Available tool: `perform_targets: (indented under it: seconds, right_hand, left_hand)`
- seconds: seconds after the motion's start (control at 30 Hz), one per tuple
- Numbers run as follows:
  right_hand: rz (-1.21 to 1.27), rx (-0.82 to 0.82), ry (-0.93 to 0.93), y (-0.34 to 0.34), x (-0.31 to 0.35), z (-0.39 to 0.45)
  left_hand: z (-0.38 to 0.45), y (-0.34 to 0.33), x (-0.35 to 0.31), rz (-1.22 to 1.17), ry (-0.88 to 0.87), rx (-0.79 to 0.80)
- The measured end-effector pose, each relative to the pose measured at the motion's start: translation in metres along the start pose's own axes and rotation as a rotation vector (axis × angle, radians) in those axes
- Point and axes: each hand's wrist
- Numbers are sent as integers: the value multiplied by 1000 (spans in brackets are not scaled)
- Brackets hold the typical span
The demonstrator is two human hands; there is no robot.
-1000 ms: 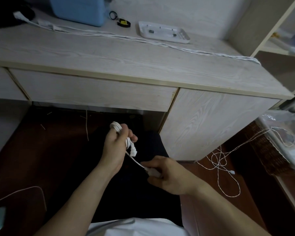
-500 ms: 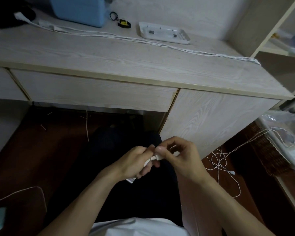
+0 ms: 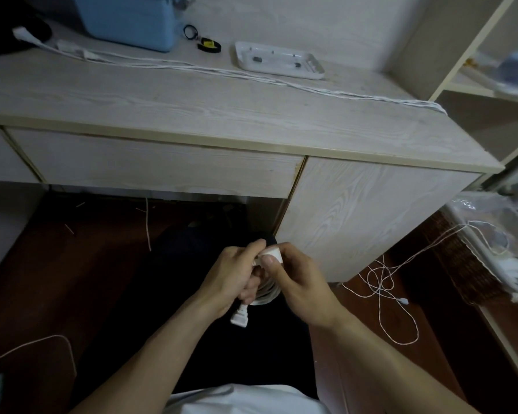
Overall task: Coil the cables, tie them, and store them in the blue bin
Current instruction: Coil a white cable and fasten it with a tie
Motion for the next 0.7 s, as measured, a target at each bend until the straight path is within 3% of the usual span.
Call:
perform_targets:
  seconds: [0.13,0.23,0.37,0.47,0.57,0.7]
  right_hand:
    - [103,-90,-53,-5,-2,2]
    - [269,-158,-102,-2,-4,7]
    - [531,-159,-192,-1,-2,11]
    - [631,-118,-207,1,6,13]
    - [625,-218,-219,7,20,25]
    - [423,-362,-169,18,44,69]
  left_hand:
    - [3,11,1,106,-184,-68]
    - [9,21,6,66,-242,136]
    - [14,29,3,120,-182,326]
    - [16,33,-7,-58,-116,516]
    - [21,27,-23,-329,-64,643]
    - [32,26,-72,-368,-70,701]
Point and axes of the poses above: each hand's wrist, its own z-axis towards the middle knuckle, its own y-axis out of the back of the hand, x = y × z, and after that the axes turned 8 degrees about y, right-handed
